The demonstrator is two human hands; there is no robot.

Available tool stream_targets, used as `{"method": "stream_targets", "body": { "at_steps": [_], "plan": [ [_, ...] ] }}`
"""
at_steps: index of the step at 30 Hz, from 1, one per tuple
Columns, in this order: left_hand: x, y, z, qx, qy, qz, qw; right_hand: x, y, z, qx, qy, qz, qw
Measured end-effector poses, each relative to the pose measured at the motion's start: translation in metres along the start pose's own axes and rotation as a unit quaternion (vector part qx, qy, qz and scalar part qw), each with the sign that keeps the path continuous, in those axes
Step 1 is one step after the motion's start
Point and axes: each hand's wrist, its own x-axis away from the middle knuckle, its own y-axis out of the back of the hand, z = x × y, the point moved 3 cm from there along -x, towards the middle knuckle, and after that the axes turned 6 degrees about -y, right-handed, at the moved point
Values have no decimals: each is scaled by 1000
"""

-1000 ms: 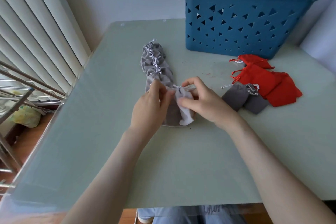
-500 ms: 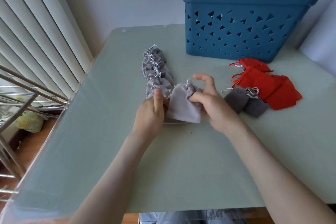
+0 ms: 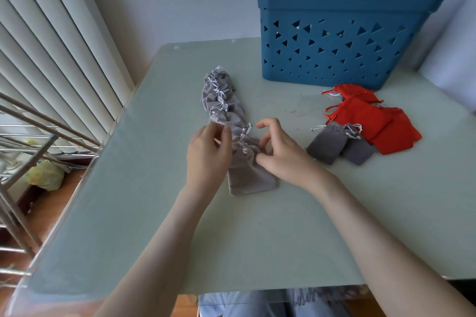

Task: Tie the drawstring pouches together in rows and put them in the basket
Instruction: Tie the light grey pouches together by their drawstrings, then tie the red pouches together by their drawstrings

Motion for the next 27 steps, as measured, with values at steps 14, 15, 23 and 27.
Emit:
{"method": "stream_targets", "body": {
  "at_steps": [14,15,23,27],
  "plan": [
    [-17,-69,-111,-22,-21,224,974,11,110,-30,153,-58,-155,974],
    [-16,-77,-113,-27,-23,242,969,11,121,-44,169,-79,-186,965],
    [-14,-106,-126,-61,-24,301,951,5,162,-119,262,-264,-204,906],
    [-19,-109,-130,-91,-38,322,942,-5,162,-123,264,-267,-220,900]
  ]
}}
